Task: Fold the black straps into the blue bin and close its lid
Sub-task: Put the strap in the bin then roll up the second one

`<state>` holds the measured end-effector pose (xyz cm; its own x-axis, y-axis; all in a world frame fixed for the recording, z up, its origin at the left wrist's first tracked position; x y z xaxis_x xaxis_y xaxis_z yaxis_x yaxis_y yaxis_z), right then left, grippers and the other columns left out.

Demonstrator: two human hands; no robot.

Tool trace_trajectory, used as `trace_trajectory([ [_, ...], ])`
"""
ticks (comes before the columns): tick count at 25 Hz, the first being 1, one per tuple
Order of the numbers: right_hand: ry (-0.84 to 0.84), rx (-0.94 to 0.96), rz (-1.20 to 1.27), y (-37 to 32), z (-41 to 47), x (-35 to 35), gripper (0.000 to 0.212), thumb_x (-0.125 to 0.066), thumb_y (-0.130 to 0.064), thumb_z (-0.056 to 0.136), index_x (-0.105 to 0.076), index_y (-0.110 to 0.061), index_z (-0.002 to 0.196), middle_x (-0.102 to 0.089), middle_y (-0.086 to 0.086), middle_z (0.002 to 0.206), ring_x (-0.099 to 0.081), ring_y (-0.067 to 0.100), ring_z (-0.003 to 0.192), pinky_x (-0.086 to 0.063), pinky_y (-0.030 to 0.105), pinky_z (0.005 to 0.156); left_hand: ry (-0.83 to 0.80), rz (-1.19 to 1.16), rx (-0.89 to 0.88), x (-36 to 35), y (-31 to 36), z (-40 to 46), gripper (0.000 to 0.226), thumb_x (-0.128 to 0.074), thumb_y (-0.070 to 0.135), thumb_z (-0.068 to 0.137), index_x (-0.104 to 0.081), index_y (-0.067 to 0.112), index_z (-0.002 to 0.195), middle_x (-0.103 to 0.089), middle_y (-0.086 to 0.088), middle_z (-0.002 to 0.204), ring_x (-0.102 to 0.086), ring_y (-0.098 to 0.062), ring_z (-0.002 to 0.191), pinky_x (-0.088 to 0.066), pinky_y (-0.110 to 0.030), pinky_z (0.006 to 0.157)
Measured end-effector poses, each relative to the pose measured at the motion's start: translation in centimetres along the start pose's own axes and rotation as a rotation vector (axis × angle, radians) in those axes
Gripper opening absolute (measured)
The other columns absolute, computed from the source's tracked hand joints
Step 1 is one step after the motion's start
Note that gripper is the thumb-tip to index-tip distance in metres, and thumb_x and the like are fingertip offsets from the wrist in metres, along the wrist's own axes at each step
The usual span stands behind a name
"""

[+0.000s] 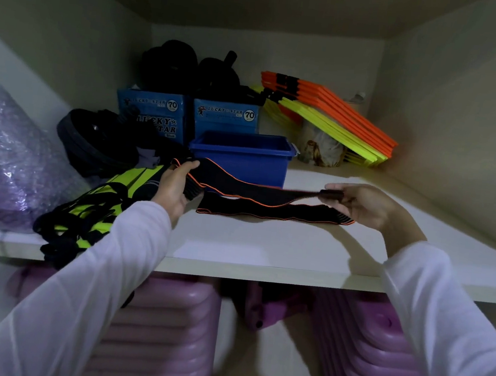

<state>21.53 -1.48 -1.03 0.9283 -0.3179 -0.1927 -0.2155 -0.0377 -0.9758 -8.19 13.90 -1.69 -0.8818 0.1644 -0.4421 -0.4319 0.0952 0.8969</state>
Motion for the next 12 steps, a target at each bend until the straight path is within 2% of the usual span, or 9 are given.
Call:
trace_trajectory([
  [3,0.038,0.014,0.054,-0.3,-0.2,-0.1,0.028,-0.036,-0.005,0.097,-0.062,-0.005,0.087,-0.062,0.009,0.088,-0.069,0.015,0.067,-0.057,0.017,0.05,0.012,0.034,-0.007,0.6,0.2,0.2,0.006,-0.057,0.013,0.089,-0.057,0.015,0.094,-0.063,-0.003,0.079,-0.063,-0.015,0.061,-0.053,-0.022,0.048],
  [6,0.088,0.06,-0.154,-0.8,0.4,-0.1,0.019,-0.047,-0.002,0.095,-0.058,-0.014,0.084,-0.057,0.004,0.085,-0.057,0.013,0.074,-0.054,0.021,0.052,0.029,0.082,-0.04,0.8,0.8,0.3,0.013,-0.053,0.004,0.088,-0.055,0.016,0.084,-0.06,-0.004,0.075,-0.06,-0.016,0.061,-0.05,-0.016,0.041],
  [9,0.159,0.093,-0.28,-1.3,0.9,0.3,0.025,-0.049,0.003,0.092,-0.051,-0.021,0.083,-0.053,0.003,0.084,-0.051,0.013,0.07,-0.037,0.022,0.055,0.044,0.244,0.011,0.8,1.2,-0.1,0.02,-0.052,0.005,0.088,-0.049,0.018,0.073,-0.054,-0.001,0.07,-0.053,-0.012,0.062,-0.046,-0.02,0.044],
  [12,0.209,0.091,-0.305,-1.3,1.4,0.6,0.021,-0.054,0.004,0.088,-0.052,-0.017,0.091,-0.052,0.006,0.093,-0.053,0.016,0.078,-0.037,0.022,0.055,0.05,0.351,0.081,1.2,1.0,-0.3,0.02,-0.055,0.01,0.087,-0.049,0.02,0.072,-0.053,0.0,0.07,-0.05,-0.012,0.062,-0.04,-0.025,0.053],
])
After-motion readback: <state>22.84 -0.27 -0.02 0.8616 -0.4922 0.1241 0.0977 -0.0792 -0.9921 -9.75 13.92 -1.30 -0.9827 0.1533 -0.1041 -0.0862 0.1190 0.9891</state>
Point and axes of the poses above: each hand's wrist, its own z-axis towards the middle knuckle, its own x-axis out of the back of the hand, y = z × x, the point moved 6 cm from there along z, towards the middle knuckle
